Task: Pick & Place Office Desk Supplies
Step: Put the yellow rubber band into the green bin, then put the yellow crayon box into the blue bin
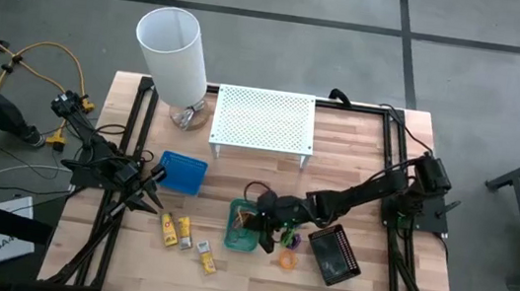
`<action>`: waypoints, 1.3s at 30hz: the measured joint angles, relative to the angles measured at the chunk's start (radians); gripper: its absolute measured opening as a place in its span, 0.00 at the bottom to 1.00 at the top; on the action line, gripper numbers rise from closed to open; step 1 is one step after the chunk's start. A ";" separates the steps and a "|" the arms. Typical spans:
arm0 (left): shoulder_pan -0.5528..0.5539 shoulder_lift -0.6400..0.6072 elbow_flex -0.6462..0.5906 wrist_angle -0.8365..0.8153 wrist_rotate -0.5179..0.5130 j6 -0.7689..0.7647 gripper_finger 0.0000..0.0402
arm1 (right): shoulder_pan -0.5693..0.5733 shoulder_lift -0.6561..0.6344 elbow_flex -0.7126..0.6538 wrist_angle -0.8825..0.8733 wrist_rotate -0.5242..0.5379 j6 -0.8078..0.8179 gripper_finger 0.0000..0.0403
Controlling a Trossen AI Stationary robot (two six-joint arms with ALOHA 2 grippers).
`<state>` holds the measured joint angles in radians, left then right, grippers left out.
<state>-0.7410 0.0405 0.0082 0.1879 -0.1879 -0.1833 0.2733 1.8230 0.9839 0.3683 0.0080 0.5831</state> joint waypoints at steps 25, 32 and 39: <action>0.000 0.002 0.000 0.000 0.000 0.000 0.20 | 0.004 0.014 0.000 0.078 0.010 -0.048 0.20; 0.000 0.002 0.000 0.000 0.000 0.000 0.20 | -0.025 -0.013 0.000 0.048 0.012 -0.117 0.20; 0.000 0.002 0.000 0.000 0.000 0.000 0.20 | -0.045 -0.013 0.000 0.045 -0.012 -0.138 0.20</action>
<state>-0.7406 0.0422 0.0082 0.1882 -0.1879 -0.1833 0.2279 1.8095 0.9836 0.4135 -0.0044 0.4449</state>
